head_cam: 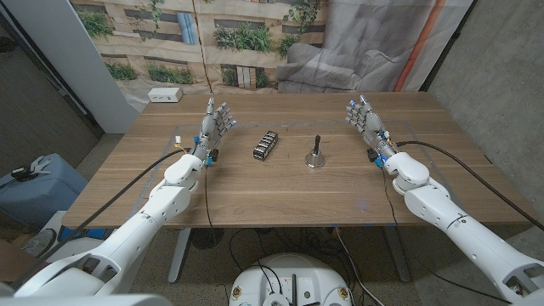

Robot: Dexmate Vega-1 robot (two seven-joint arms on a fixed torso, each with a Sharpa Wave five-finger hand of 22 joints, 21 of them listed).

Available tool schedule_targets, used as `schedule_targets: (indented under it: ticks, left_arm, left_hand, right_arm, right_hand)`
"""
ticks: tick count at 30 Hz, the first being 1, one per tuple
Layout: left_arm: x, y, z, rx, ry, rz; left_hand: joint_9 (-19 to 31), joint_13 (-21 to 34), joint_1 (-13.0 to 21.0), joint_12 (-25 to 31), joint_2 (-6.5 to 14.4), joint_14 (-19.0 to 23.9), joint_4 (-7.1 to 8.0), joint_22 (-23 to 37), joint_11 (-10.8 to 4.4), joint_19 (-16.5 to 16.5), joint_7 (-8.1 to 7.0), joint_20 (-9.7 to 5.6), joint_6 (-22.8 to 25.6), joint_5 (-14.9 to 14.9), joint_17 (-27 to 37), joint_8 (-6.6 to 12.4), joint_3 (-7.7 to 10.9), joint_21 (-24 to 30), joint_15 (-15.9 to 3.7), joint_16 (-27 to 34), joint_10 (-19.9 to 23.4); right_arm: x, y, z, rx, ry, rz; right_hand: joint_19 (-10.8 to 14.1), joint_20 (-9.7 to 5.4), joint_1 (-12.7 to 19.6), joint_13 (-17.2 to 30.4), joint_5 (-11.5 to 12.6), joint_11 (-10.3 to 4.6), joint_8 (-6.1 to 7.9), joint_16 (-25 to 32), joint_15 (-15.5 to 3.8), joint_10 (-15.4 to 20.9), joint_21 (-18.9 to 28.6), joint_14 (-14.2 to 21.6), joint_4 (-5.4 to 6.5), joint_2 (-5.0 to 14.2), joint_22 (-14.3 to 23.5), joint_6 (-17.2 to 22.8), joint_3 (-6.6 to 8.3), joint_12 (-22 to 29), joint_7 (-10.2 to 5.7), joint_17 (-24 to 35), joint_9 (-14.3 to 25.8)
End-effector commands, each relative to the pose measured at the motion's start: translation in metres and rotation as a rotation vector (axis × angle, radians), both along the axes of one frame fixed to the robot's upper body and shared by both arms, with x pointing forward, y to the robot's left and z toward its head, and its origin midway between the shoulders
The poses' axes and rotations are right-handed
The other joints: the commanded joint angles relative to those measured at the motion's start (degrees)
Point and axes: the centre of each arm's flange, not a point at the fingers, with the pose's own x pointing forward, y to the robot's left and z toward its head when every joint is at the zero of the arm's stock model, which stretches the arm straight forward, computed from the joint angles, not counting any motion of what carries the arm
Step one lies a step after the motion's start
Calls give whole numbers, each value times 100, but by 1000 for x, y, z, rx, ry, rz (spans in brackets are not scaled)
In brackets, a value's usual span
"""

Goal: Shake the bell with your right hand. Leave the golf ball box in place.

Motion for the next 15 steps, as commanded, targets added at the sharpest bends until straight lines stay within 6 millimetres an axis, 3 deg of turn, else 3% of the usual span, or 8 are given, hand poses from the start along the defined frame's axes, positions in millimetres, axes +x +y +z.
schedule_targets:
  ticks: [1, 11, 15]
  left_arm:
    - [0, 0, 0, 0, 0, 0]
    - [0, 0, 0, 0, 0, 0]
    - [0, 0, 0, 0, 0, 0]
  left_hand:
    - [24, 27, 10, 30, 58, 48, 39, 30, -46, 44, -44, 2, 3, 31, 25, 35, -6, 39, -562, 30, -6]
    - [23, 27, 11, 30, 58, 44, 39, 30, -52, 45, -44, 1, 2, 32, 24, 34, -6, 39, -561, 29, -6]
    - [23, 27, 11, 31, 57, 47, 38, 30, -55, 45, -44, 8, 2, 32, 24, 34, -6, 39, -564, 30, -3]
  right_arm:
    - [-23, 4, 7, -100, -91, -32]
    - [-30, 7, -3, -193, -138, -58]
    - [-33, 7, -4, -228, -157, -75]
  right_hand:
    - [-18, -26, 72, 4, 20, -5, 35, 27, -63, -31, 32, -44, -68, -100, 7, -7, 16, 29, -1, -20, 15]
    - [-101, -34, 193, -17, 13, -40, 38, 10, -75, -126, 23, -177, -237, -308, 6, -51, -25, 18, -17, -111, 20]
    - [-183, -40, 398, -28, 20, -63, -9, 32, -84, -248, 33, -265, -445, -455, 8, -338, -18, 17, -16, -209, 27]
